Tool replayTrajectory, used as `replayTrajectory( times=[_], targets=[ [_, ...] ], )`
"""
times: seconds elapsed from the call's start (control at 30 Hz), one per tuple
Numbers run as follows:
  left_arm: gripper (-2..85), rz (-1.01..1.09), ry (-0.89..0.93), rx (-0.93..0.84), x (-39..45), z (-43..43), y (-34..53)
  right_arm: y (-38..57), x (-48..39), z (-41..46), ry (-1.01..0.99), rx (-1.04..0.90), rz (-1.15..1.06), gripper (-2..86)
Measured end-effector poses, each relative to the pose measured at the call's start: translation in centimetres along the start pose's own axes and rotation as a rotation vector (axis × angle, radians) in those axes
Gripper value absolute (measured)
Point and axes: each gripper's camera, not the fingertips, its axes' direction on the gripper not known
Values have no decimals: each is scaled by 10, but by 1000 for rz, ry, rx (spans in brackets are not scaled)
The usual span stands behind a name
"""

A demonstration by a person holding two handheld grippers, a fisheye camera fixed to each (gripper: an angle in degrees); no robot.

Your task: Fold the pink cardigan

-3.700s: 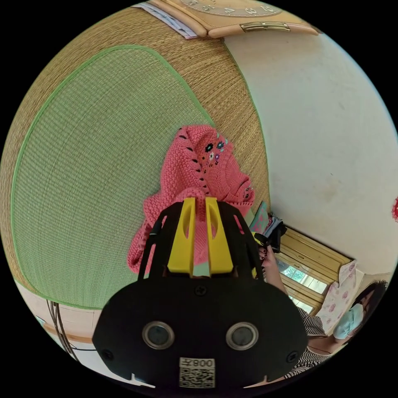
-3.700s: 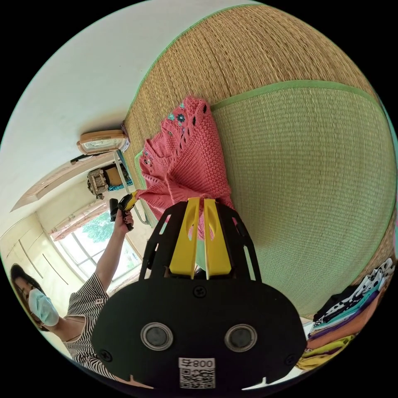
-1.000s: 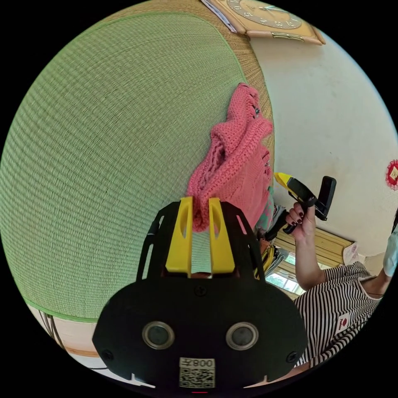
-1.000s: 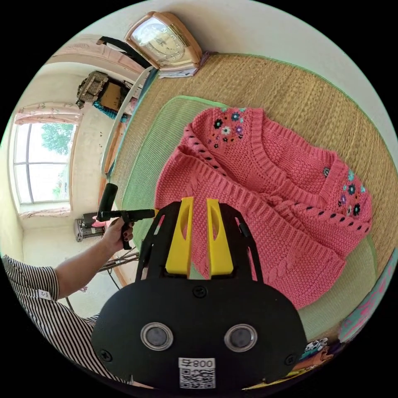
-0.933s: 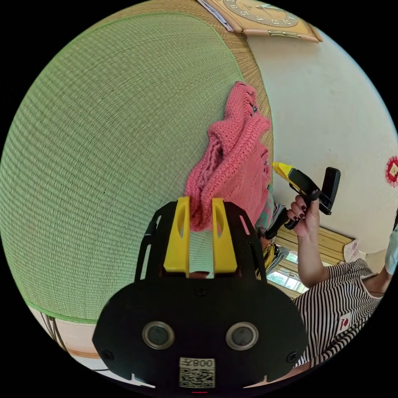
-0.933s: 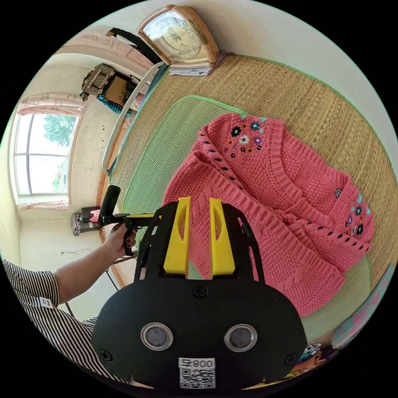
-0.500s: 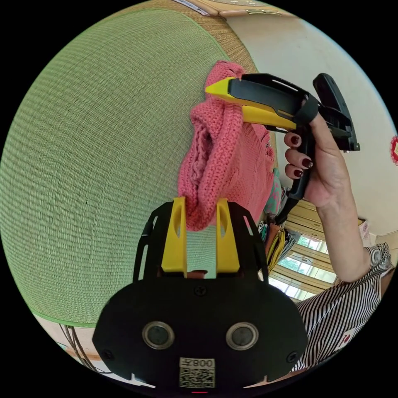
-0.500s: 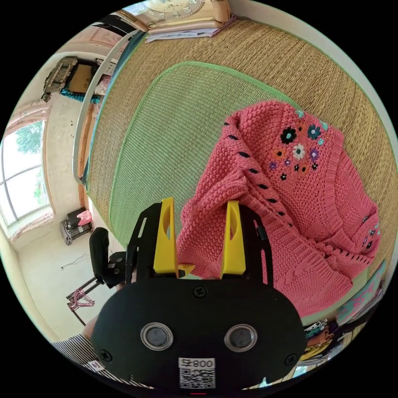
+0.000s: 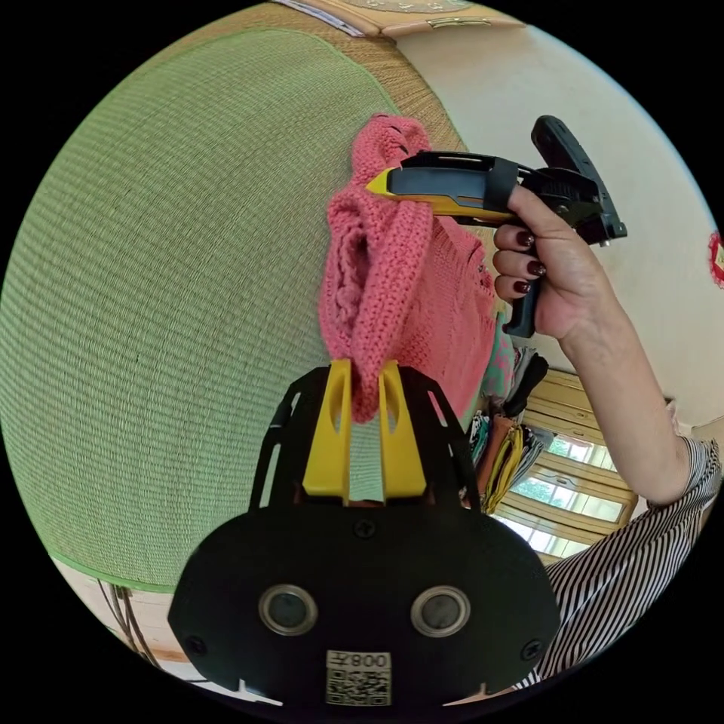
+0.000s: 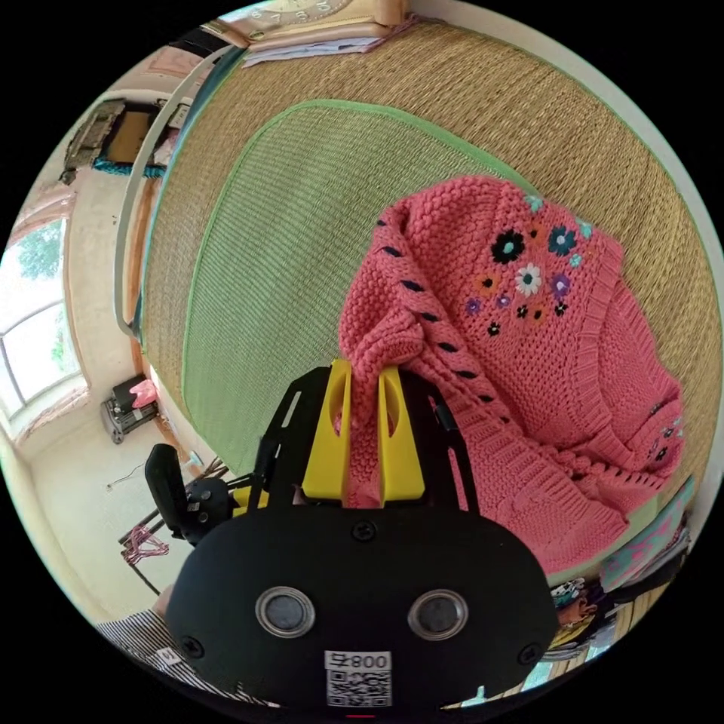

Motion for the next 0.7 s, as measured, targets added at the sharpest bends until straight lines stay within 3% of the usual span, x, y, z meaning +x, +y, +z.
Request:
replayTrajectory(
  times=[0.23,0.47,0.7],
  targets=[
    [59,243,-56,58,97,13,32,74,79,-74,-311,199,-96,54],
    [59,584,-152,-64,210,82,62,177,181,-123,-413,378,-117,54],
    [60,701,-256,-225,267,179,83,259,307,-101,-449,439,-9,51]
  ],
)
